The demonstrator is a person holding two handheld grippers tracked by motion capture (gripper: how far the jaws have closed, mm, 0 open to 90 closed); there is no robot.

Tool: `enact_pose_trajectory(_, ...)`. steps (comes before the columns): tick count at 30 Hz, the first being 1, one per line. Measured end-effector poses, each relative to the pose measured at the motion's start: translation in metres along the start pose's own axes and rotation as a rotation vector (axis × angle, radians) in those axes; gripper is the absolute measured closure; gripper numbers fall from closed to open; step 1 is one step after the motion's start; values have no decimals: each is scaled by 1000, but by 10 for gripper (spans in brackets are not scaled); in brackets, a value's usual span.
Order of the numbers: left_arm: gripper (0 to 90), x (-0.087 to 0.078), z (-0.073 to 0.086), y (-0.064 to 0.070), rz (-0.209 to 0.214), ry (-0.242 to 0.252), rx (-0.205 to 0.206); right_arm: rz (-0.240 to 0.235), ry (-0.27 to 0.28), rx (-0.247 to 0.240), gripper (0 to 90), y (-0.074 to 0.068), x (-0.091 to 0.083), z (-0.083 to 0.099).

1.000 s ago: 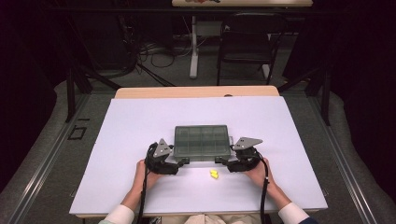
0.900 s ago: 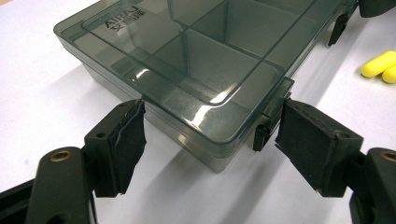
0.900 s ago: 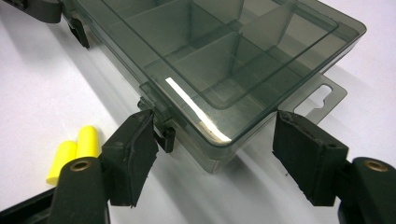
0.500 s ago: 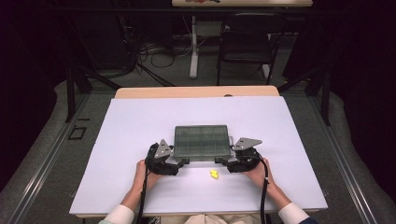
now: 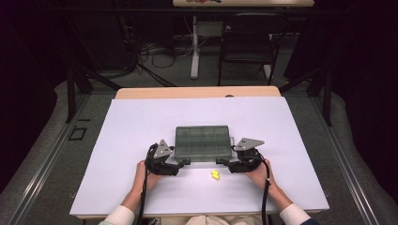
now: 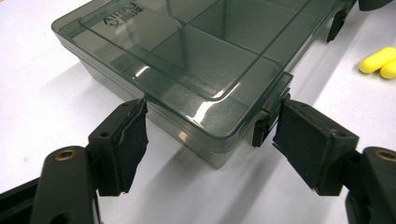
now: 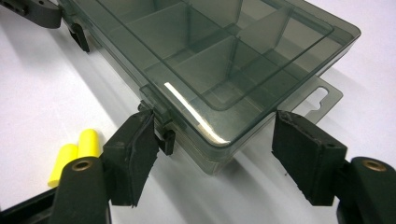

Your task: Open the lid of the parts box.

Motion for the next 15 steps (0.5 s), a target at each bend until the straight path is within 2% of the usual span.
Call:
enact_pose_trajectory(3,225,2,0,1,-4,-8,-4,-3,-3,0,293,0,1,0)
enact_pose_trajectory(15,262,-1,0,0,2,15,-3,-2,-3,2,294,0,1,0)
Point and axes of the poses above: each handheld gripper's, and its own axes: x roughly forward along the jaws, z roughly out of its underside, y roughly to its right, the point moved 5 cm from there along x, roughly forward along the jaws, and after that the axes turned 11 degrees about z, right-handed, at the moved point
